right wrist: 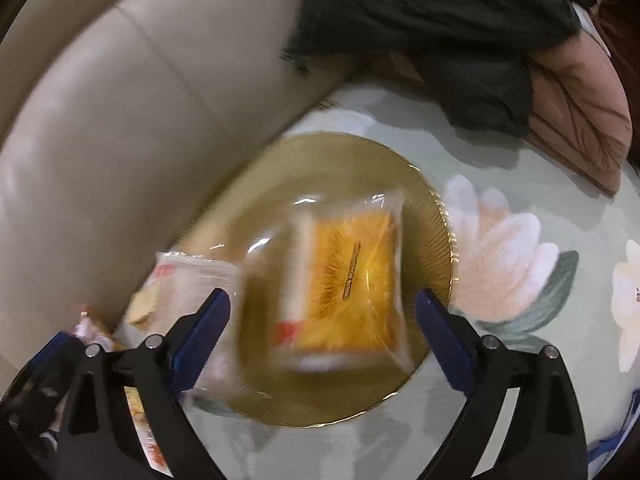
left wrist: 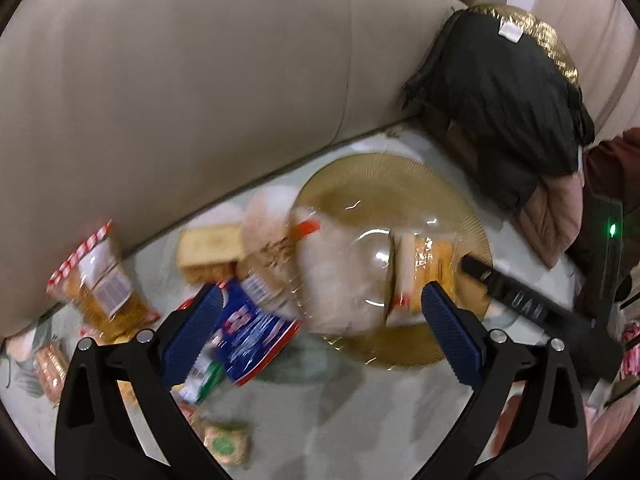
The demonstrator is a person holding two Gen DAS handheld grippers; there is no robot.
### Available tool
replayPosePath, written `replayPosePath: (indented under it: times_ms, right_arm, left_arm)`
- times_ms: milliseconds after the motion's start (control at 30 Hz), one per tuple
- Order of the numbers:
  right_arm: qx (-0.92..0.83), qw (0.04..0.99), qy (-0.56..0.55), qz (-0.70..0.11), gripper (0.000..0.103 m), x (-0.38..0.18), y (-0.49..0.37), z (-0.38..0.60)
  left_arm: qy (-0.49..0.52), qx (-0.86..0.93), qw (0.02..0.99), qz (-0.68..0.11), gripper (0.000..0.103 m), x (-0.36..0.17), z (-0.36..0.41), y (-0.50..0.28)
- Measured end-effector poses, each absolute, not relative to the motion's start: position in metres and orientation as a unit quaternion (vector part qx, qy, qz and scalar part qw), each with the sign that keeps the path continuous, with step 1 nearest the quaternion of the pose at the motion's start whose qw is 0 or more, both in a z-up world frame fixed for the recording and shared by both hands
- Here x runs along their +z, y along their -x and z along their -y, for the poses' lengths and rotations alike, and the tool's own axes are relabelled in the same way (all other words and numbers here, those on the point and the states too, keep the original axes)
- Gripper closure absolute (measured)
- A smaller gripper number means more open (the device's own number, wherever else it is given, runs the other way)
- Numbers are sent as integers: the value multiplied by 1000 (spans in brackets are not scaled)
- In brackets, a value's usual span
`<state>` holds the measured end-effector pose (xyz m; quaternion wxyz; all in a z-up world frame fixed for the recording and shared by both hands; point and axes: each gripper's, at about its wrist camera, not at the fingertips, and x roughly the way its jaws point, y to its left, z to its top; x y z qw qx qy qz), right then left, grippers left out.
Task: Organize snacks
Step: 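Carry both bags to the gold glass plate and release them onto it, then move both grippers back over the snack pile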
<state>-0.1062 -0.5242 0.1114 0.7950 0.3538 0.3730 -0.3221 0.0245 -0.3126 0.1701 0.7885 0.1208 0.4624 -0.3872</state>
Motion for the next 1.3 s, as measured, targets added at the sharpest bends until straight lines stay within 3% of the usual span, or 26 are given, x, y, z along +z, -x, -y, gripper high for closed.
replayPosePath:
  times_ms: [233, 667, 1000, 1300]
  right_arm:
    - [-270, 829, -303, -384, 10, 117, 113, 475]
    - [-31, 893, -131, -429, 5, 115, 31, 235]
    - [-41, 875, -74, -476, 5, 74, 13, 146]
    - [-53, 878, -28, -474, 5, 74, 29, 154]
  left_arm:
    - [-105, -335, 805, -478, 4, 151, 204, -10]
    - [-17, -117, 867, -483, 4, 135, -34, -2]
    - [33, -84, 847, -524, 4, 72, -88, -2]
    - [61, -100, 836, -537, 4, 55, -102, 2]
